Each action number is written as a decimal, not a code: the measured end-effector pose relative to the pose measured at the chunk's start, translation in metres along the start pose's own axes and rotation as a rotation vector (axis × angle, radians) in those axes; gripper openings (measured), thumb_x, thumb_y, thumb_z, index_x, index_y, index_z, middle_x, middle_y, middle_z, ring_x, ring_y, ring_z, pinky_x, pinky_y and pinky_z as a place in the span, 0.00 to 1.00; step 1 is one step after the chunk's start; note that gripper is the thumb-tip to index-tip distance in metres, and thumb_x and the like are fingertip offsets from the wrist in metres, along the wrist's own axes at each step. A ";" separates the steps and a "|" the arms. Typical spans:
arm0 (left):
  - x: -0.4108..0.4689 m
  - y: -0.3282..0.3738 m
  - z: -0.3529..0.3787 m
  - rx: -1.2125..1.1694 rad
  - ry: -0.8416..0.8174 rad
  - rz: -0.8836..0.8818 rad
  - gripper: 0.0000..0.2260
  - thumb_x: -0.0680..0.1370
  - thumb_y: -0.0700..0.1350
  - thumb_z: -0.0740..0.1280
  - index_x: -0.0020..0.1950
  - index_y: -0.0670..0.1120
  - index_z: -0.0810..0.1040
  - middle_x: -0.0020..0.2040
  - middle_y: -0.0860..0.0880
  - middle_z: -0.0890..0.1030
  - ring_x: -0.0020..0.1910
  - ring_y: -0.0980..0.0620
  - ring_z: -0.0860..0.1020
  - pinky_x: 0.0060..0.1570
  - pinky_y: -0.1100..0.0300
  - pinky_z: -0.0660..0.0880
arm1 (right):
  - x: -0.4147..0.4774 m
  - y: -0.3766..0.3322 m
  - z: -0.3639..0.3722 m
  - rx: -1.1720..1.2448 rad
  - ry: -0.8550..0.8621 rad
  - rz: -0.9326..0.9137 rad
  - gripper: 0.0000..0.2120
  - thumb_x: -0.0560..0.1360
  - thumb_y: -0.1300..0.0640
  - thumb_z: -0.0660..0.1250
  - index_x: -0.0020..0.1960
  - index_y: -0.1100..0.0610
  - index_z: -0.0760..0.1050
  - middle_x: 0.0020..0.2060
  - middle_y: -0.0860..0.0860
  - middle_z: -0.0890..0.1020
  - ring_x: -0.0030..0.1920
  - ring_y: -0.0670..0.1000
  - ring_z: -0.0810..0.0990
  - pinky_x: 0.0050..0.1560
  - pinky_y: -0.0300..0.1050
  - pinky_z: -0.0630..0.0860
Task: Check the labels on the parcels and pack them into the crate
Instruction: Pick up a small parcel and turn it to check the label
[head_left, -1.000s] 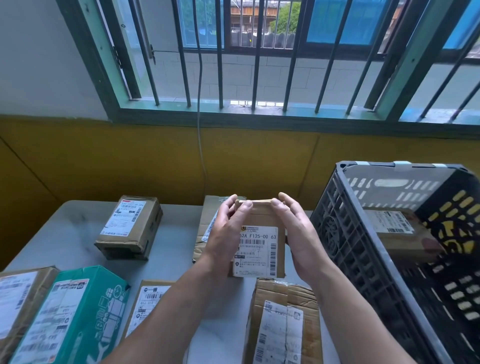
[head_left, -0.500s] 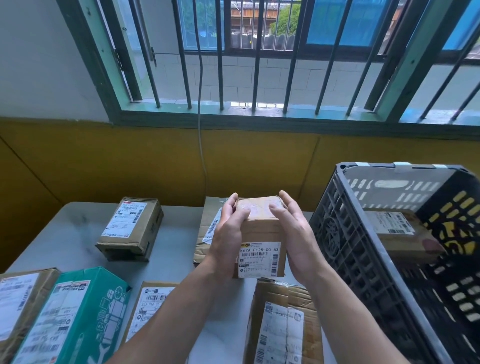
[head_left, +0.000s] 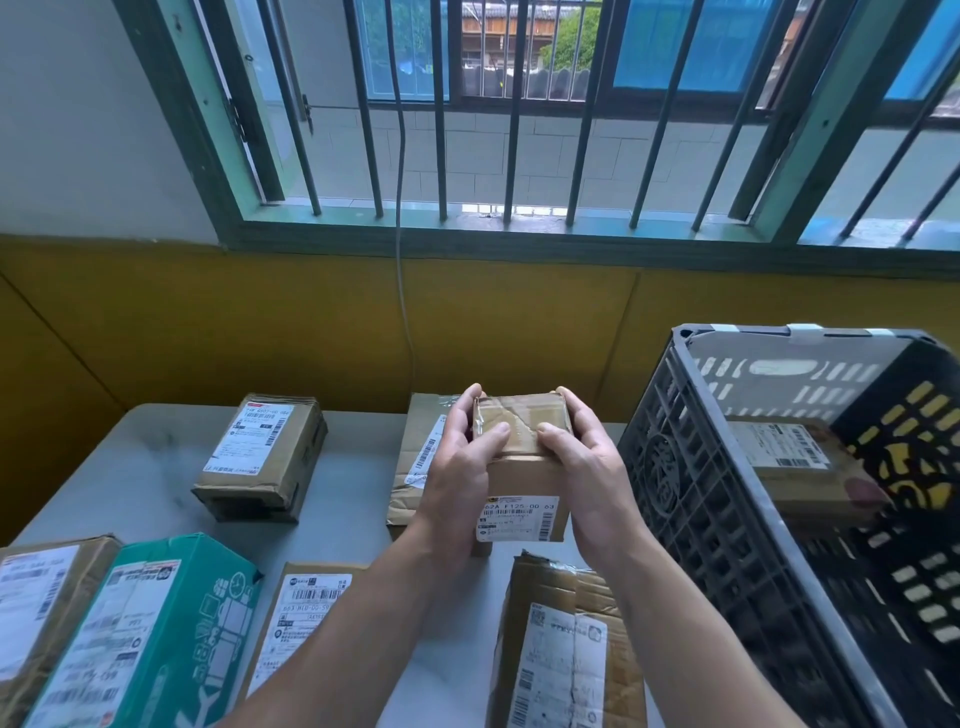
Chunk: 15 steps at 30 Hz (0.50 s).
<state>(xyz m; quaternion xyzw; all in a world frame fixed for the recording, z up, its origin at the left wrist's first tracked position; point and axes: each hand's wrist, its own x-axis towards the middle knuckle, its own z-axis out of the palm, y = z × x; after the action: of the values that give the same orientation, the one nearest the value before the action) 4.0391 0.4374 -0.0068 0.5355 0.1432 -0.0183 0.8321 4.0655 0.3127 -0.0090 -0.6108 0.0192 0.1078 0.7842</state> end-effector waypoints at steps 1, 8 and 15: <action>-0.001 0.001 0.001 -0.032 0.007 -0.007 0.19 0.84 0.43 0.63 0.73 0.59 0.69 0.65 0.40 0.80 0.57 0.34 0.83 0.56 0.38 0.78 | 0.000 0.000 -0.001 0.004 0.003 -0.006 0.23 0.80 0.60 0.65 0.73 0.45 0.70 0.59 0.51 0.83 0.52 0.54 0.85 0.45 0.50 0.81; -0.002 0.004 0.004 -0.118 0.104 0.018 0.11 0.84 0.39 0.62 0.63 0.48 0.78 0.63 0.32 0.79 0.50 0.38 0.81 0.51 0.43 0.79 | -0.001 0.001 -0.002 0.037 0.000 -0.063 0.16 0.79 0.65 0.65 0.64 0.50 0.77 0.48 0.49 0.84 0.46 0.49 0.83 0.42 0.45 0.81; 0.000 0.000 0.004 -0.063 0.131 0.084 0.07 0.84 0.44 0.65 0.58 0.49 0.82 0.57 0.37 0.83 0.50 0.41 0.81 0.56 0.36 0.78 | -0.002 0.000 0.000 -0.022 0.028 -0.096 0.10 0.80 0.62 0.66 0.60 0.52 0.79 0.44 0.46 0.84 0.43 0.46 0.82 0.39 0.43 0.81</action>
<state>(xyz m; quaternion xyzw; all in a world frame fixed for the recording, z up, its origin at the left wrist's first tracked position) 4.0395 0.4344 -0.0049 0.5146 0.1751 0.0560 0.8375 4.0633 0.3123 -0.0090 -0.6211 -0.0006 0.0617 0.7813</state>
